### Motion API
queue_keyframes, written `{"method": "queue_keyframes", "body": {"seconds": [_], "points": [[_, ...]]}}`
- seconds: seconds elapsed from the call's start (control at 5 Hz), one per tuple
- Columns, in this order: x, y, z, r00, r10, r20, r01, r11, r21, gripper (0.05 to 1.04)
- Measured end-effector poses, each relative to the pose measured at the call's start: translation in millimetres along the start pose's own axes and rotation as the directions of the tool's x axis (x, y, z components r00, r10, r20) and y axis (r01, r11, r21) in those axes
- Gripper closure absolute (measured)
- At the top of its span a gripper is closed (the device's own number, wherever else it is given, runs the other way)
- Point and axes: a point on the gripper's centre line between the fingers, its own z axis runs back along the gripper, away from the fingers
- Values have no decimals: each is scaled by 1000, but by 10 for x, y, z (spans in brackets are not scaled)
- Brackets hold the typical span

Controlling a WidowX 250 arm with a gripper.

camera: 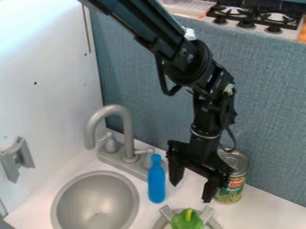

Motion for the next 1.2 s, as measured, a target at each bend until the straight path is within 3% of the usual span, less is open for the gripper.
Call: {"method": "queue_keyframes", "body": {"seconds": [0.2,0.4,1.0,1.2], "points": [[-49,8,-130,999,1,-41,-1,1000,8,85],[24,138,-75,1000,10,-24,-8,999,48,85],[279,656,95,997,61,37,-64,994,90,85],[411,787,212,994,81,71,-87,993,81,85]]}}
